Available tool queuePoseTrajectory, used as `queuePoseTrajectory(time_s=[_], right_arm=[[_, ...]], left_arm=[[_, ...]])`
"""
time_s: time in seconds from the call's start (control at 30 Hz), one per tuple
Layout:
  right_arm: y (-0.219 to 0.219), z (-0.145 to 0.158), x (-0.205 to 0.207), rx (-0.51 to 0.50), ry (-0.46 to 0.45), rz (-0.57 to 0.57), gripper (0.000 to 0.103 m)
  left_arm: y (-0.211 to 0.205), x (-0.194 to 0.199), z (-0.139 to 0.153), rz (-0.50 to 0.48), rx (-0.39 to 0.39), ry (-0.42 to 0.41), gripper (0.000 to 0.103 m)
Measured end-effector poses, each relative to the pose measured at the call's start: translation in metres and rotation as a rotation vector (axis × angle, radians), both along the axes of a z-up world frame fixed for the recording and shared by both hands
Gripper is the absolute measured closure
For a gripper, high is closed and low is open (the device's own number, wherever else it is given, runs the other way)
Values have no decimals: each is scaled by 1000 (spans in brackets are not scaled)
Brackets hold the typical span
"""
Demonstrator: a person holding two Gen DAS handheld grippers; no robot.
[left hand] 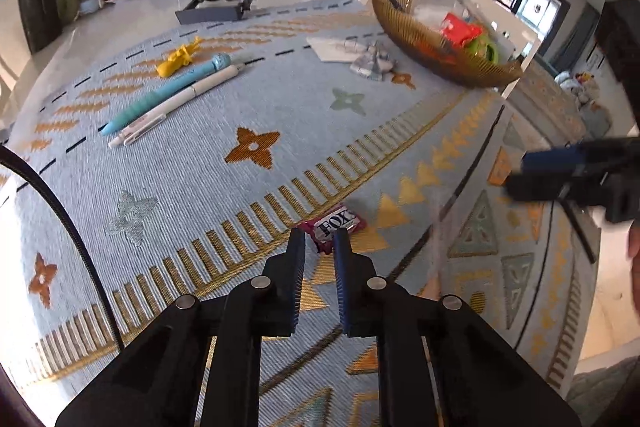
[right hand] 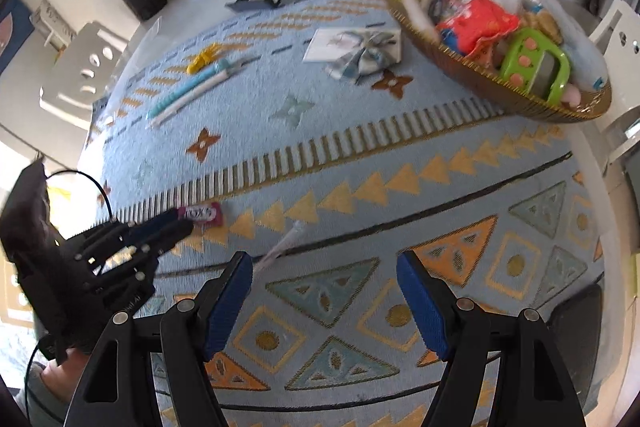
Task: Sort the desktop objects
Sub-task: 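Move the left gripper to the pink FOX'S candy and grasp it, then close the left gripper on the FOX'S candy while the right gripper grasps the clear plastic rod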
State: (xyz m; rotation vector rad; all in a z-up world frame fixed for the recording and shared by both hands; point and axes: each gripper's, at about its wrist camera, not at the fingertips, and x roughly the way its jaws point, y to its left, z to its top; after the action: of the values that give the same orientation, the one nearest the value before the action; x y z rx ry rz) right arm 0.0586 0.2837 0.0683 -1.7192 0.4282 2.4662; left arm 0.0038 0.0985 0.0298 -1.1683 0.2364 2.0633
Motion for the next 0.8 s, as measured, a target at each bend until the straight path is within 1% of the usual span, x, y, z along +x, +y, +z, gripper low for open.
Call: queuePoseTrajectory(time_s=[0.07, 0.1, 0.2, 0.27, 0.3, 0.33, 0.43, 0.53, 0.67, 0.8], right_arm=[[-9, -7, 1, 18, -24, 20, 30], [-15, -12, 2, 18, -35, 30, 30], [-23, -20, 4, 0, -55, 43, 30], [-25, -22, 5, -8, -63, 43, 30], [-25, -23, 5, -14, -65, 44, 30], [-25, -23, 6, -16, -65, 42, 30], [-24, -22, 8, -19, -63, 35, 30], [-24, -22, 10, -19, -64, 24, 30], [-22, -22, 13, -24, -66, 8, 30], [-20, -26, 14, -28, -76, -2, 30]], left_arm=[[-1, 2, 2, 6, 24, -29, 91], [-1, 4, 2, 6, 24, -36, 91], [4, 7, -2, -29, -7, -52, 91], [11, 8, -6, -68, -45, -61, 87], [14, 9, -6, -84, -60, -46, 84], [17, 9, -5, -91, -68, -36, 76], [22, 5, -6, -104, -80, -25, 68], [25, -1, -6, -105, -81, -18, 66], [25, -6, -7, -102, -96, 3, 66], [32, -8, -8, -175, -130, 42, 64]])
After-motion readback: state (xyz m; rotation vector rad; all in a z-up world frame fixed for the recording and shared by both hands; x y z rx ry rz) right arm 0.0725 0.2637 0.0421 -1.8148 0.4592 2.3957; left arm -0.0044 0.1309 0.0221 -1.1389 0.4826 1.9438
